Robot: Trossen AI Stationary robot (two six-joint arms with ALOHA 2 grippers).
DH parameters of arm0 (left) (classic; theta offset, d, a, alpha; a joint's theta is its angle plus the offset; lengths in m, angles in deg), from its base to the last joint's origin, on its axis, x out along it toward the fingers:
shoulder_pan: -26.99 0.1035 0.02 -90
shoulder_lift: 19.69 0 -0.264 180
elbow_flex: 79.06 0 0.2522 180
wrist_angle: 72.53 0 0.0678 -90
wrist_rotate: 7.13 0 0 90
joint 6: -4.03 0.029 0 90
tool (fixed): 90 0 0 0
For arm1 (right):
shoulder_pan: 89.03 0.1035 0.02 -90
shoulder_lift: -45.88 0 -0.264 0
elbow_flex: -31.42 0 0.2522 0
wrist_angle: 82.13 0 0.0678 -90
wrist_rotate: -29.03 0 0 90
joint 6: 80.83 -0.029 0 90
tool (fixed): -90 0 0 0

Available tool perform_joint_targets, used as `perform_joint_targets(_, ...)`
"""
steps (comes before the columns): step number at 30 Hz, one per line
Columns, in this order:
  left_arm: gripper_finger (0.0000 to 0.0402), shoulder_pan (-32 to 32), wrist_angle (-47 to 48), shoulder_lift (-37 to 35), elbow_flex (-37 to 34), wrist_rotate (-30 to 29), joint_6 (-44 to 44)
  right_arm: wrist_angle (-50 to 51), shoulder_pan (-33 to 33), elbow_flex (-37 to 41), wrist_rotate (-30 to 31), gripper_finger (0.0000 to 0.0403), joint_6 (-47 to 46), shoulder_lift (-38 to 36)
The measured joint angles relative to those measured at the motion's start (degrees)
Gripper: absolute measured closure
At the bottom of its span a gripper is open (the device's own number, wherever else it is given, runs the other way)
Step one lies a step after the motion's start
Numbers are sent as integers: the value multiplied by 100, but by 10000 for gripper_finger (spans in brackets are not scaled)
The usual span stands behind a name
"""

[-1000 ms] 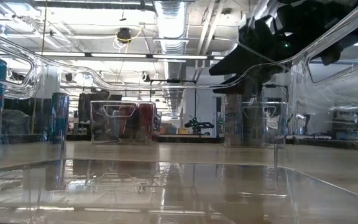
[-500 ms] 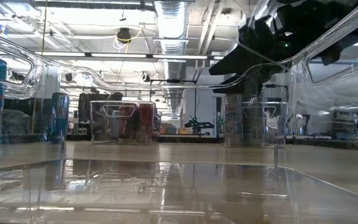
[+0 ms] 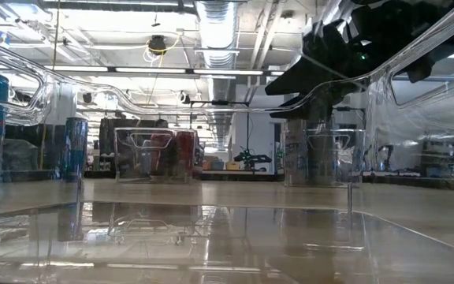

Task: Sort soda cans
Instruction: Put the left red soda can into the top left transparent bin

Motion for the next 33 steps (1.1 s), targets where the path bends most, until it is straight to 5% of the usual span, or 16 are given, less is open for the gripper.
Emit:
perform_joint_targets(17, 6, 2, -13, 7, 0, 4, -126, -3, 0, 0, -2, 22, -4, 0)
perform_joint_targets(33, 87, 59, 171, 4, 0, -198, 87, -5, 0, 0, -2, 22, -105, 0)
